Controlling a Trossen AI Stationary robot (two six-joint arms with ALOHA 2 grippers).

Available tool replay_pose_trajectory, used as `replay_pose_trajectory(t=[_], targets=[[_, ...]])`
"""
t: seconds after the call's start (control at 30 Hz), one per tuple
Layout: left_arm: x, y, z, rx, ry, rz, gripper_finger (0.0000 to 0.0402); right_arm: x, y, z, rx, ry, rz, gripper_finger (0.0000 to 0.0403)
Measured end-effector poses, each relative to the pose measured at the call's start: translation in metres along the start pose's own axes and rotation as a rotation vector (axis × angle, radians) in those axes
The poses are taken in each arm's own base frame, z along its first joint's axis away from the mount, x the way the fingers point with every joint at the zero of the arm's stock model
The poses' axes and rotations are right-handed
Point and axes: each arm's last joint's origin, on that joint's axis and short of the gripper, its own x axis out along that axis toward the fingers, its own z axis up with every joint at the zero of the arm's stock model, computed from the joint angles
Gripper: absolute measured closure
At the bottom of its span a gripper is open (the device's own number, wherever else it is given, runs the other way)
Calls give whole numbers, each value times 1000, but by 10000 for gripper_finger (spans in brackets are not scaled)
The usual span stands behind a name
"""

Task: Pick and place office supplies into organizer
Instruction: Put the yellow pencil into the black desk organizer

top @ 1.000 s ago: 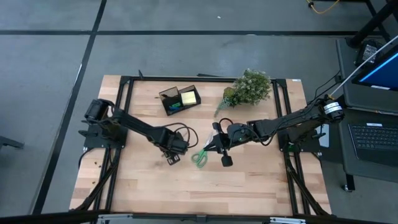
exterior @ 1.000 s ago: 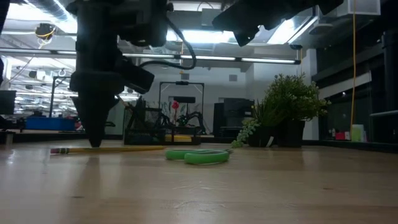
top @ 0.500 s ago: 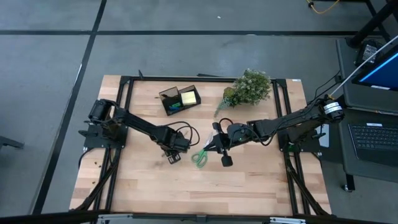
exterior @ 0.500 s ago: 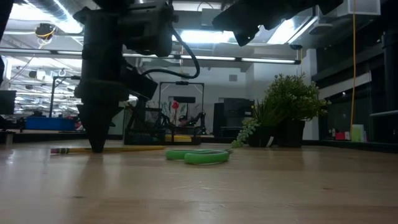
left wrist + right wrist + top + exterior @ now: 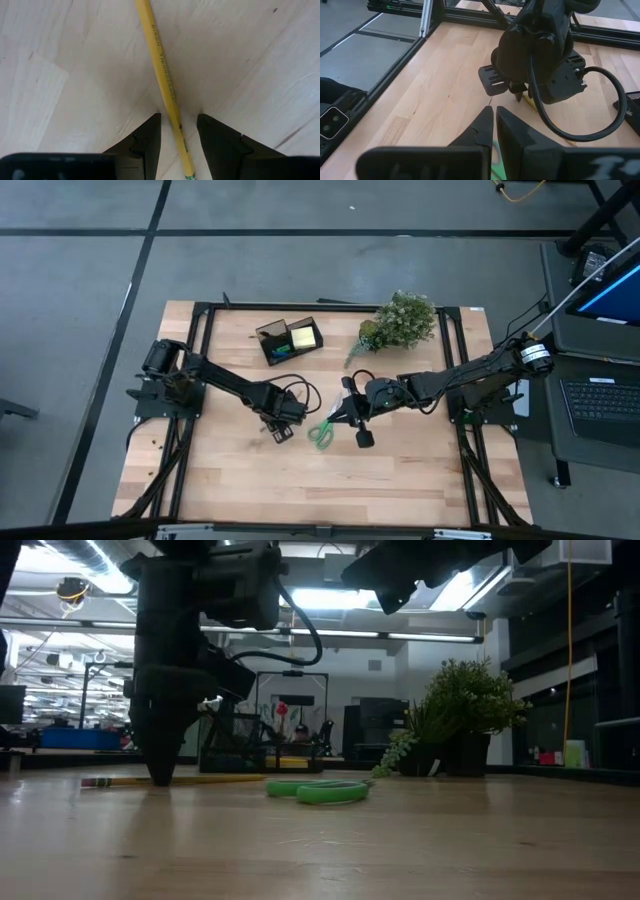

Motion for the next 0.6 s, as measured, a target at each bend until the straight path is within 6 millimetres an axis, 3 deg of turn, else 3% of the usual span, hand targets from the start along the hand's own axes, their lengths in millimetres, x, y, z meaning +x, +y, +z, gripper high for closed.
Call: replay_pose_trajectory(t=[0.37,0.6], targets=[[0,0,0,17,1,6,273,0,0,0,2,0,0,377],[0,0,-1,21,2,6,303,0,0,0,2,0,0,377]])
